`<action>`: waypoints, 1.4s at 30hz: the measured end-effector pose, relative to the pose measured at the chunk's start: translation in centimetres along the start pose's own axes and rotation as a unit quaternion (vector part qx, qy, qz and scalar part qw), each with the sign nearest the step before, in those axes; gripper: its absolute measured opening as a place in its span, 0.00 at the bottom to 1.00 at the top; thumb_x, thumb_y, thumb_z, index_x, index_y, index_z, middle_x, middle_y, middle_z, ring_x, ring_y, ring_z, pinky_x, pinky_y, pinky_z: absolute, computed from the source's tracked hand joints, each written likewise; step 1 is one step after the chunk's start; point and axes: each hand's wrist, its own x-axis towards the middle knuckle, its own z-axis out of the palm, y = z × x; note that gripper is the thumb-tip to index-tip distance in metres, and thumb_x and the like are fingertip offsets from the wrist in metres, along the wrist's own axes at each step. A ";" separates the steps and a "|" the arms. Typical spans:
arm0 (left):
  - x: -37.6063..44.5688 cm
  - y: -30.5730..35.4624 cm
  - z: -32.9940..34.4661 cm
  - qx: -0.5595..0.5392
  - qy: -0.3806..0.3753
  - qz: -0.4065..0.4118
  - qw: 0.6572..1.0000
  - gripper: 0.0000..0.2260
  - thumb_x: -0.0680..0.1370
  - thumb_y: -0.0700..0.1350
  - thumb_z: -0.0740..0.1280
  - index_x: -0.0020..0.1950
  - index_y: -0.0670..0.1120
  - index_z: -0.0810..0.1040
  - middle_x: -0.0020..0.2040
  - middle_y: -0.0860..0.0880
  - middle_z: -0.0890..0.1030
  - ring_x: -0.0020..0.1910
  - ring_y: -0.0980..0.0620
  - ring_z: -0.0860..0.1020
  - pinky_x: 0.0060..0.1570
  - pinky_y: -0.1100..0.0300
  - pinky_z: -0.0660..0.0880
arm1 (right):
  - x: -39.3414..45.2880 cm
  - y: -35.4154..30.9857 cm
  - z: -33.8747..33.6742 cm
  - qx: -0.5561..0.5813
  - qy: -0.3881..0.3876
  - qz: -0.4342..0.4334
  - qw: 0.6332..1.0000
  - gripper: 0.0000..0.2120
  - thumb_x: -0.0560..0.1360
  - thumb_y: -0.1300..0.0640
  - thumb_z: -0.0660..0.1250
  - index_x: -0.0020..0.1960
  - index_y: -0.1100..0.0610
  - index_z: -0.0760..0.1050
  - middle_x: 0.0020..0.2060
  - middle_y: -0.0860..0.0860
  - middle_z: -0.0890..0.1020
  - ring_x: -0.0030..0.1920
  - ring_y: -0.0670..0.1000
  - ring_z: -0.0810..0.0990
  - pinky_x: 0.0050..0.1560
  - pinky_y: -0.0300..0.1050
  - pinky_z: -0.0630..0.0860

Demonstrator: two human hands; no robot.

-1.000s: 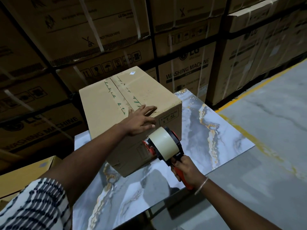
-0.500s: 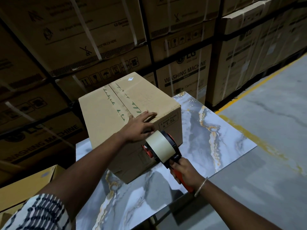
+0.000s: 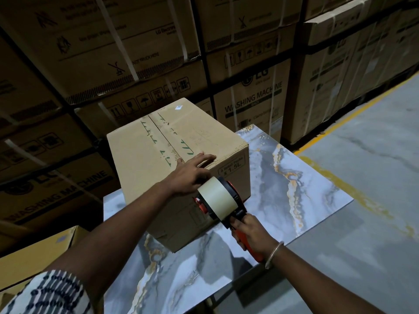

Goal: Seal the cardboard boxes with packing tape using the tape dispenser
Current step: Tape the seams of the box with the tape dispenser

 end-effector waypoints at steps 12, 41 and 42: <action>-0.2 -0.1 -0.1 -0.016 0.012 0.006 1.000 0.09 0.78 0.44 0.69 0.56 0.52 0.82 0.80 0.52 0.58 0.81 0.49 0.51 0.67 0.29 0.55 | 0.3 1.0 -1.1 -0.002 0.033 0.026 0.999 0.22 0.73 0.42 0.70 0.42 0.61 0.69 0.28 0.55 0.66 0.26 0.52 0.63 0.24 0.44 0.61; 1.6 1.8 0.5 0.090 0.059 -0.209 0.972 0.51 0.72 0.71 0.65 0.82 0.47 0.43 0.83 0.48 0.45 0.81 0.48 0.50 0.76 0.48 0.54 | -1.5 -2.5 -3.3 0.060 0.098 0.010 0.993 0.23 0.78 0.42 0.67 0.42 0.63 0.71 0.28 0.57 0.71 0.23 0.52 0.68 0.23 0.40 0.65; 1.3 2.3 1.0 0.100 0.073 -0.244 0.962 0.51 0.73 0.72 0.63 0.82 0.44 0.44 0.82 0.45 0.45 0.81 0.47 0.49 0.77 0.47 0.53 | -1.5 -2.8 -3.2 0.066 0.096 0.003 0.993 0.22 0.78 0.43 0.66 0.42 0.63 0.71 0.28 0.57 0.70 0.22 0.52 0.68 0.22 0.40 0.65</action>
